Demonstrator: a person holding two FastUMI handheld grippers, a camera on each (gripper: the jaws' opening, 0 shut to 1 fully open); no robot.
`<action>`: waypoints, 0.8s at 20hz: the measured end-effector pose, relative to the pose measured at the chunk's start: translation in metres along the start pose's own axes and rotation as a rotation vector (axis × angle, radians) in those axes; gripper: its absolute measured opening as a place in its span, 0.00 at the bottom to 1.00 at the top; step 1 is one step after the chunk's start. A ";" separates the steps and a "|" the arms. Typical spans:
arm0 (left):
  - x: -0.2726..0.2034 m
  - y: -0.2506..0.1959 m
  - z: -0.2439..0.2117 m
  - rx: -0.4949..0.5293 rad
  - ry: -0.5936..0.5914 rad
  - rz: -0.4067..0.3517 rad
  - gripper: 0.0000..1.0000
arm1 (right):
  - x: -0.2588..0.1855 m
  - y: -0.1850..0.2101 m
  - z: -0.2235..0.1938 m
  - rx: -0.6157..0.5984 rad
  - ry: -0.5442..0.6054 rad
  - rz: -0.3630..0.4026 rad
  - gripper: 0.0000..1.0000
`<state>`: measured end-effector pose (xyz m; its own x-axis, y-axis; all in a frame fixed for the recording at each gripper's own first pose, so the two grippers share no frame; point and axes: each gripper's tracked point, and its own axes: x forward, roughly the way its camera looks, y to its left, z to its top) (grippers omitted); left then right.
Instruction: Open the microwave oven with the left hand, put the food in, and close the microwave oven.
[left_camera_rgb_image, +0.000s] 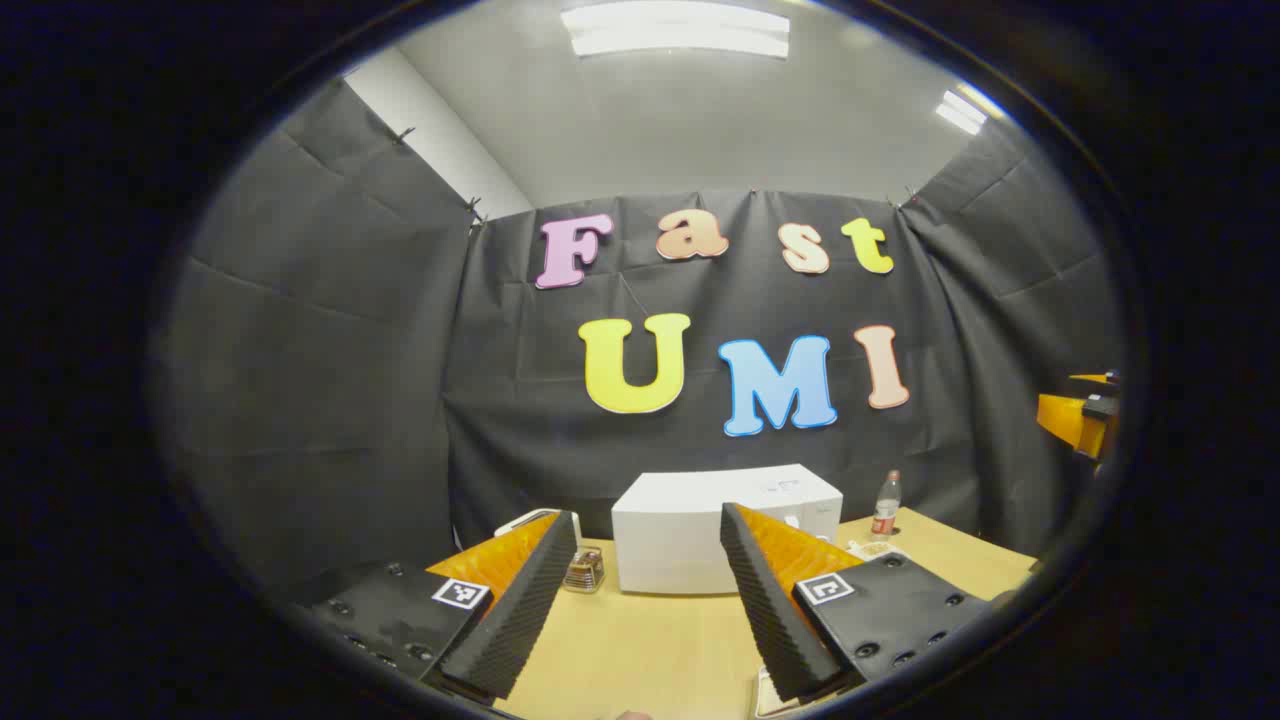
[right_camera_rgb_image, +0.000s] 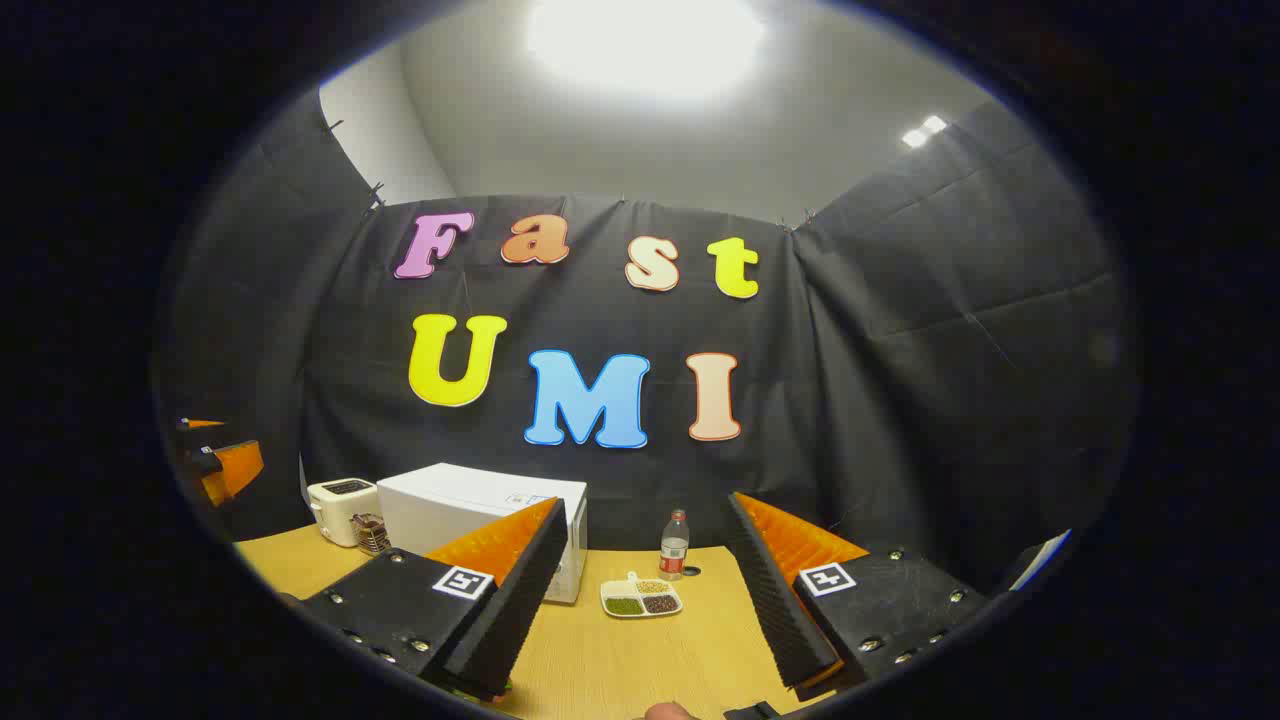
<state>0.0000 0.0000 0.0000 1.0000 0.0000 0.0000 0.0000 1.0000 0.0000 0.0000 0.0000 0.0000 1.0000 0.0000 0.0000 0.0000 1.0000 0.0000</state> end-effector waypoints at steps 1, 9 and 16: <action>-0.002 -0.002 0.000 0.002 -0.001 0.001 0.98 | 0.001 -0.002 0.001 -0.004 -0.002 0.000 0.95; -0.009 -0.028 0.011 0.019 -0.020 -0.007 0.97 | 0.002 -0.011 -0.001 -0.003 -0.012 0.031 0.95; -0.018 -0.053 0.018 0.034 -0.025 0.011 0.97 | 0.007 -0.025 -0.004 0.011 -0.018 0.062 0.95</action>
<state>-0.0177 -0.0529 0.0178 0.9996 0.0104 0.0253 -0.0112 0.9994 0.0339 0.0072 -0.0247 -0.0038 0.9979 0.0622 0.0184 -0.0624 0.9980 0.0107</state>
